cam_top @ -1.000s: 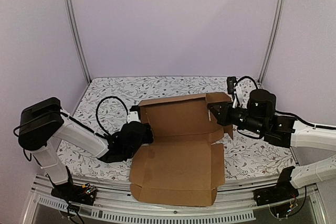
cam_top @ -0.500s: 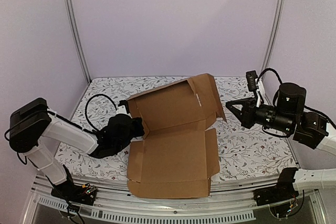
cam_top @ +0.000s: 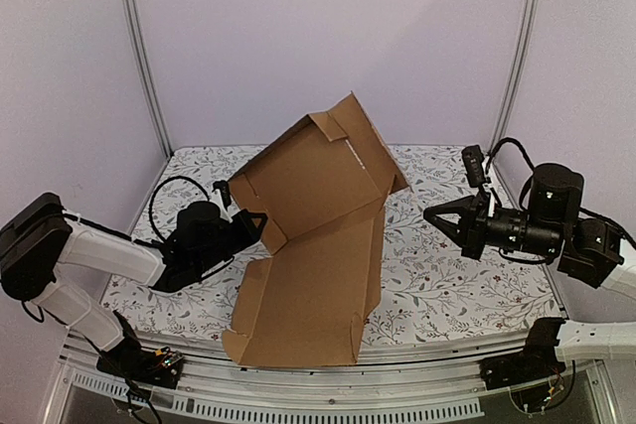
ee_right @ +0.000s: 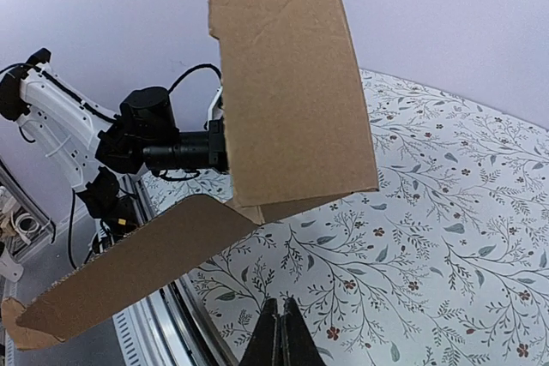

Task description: Fold the paper box

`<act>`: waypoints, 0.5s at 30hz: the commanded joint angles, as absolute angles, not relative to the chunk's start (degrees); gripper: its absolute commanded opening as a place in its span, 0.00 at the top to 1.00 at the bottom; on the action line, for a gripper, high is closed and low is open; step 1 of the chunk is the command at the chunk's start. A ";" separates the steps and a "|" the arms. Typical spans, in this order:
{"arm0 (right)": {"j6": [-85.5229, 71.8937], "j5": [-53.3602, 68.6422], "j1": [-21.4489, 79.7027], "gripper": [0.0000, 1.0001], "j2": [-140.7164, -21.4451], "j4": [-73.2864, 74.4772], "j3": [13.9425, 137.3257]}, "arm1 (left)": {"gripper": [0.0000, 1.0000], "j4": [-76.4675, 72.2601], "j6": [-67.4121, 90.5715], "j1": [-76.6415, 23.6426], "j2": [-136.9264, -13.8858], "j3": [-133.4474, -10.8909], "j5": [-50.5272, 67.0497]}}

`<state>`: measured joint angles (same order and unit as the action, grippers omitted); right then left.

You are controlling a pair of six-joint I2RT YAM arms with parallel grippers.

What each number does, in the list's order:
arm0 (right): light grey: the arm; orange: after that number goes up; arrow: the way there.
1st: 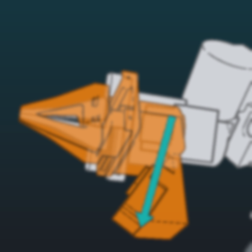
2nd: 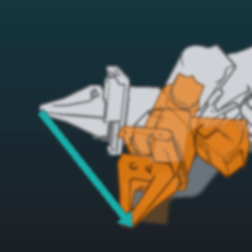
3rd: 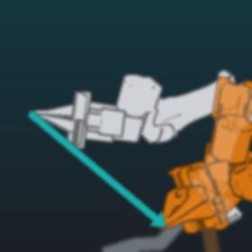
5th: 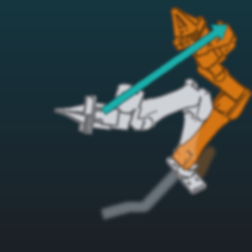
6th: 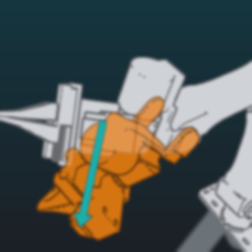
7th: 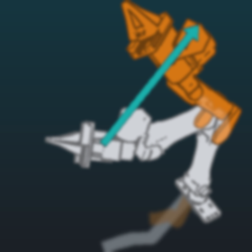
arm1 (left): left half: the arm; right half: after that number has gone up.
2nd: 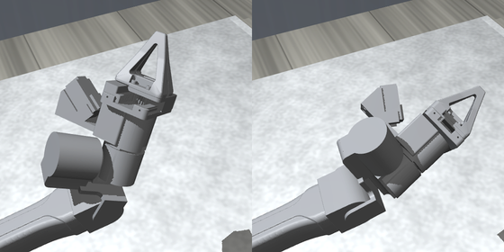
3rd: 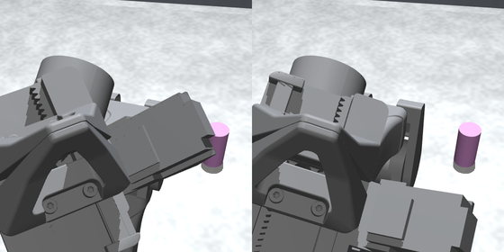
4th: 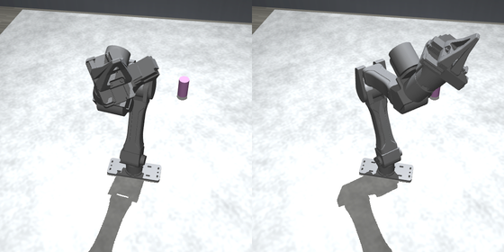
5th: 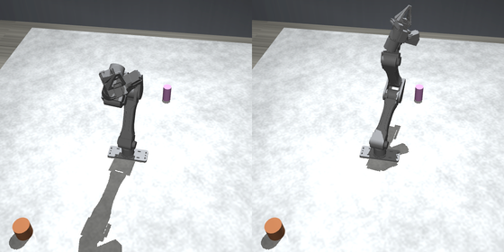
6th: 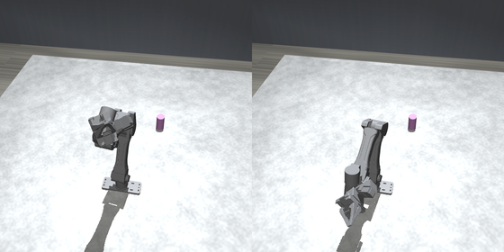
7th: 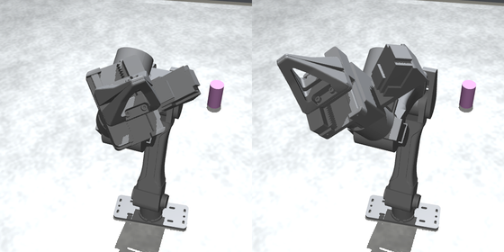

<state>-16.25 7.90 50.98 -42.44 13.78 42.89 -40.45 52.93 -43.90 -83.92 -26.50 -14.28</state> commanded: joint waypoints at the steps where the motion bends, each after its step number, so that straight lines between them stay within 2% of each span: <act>1: -17.95 13.49 51.25 1.00 -45.00 2.57 40.01 | 1.00 -42.94 56.94 -43.24 -83.27 -26.74 -5.98; 8: -20.61 14.82 51.68 1.00 -51.10 -11.05 39.51 | 1.00 -45.08 59.06 -43.24 -84.52 -26.95 -3.58; 15: -21.68 15.72 53.51 1.00 -56.45 -16.40 41.42 | 1.00 -45.09 58.81 -43.24 -85.16 -27.45 -3.15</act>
<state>-20.58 14.52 52.18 -54.52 -10.68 40.32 -42.96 58.13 -43.83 -84.27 -26.52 -4.51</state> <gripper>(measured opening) 0.003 0.027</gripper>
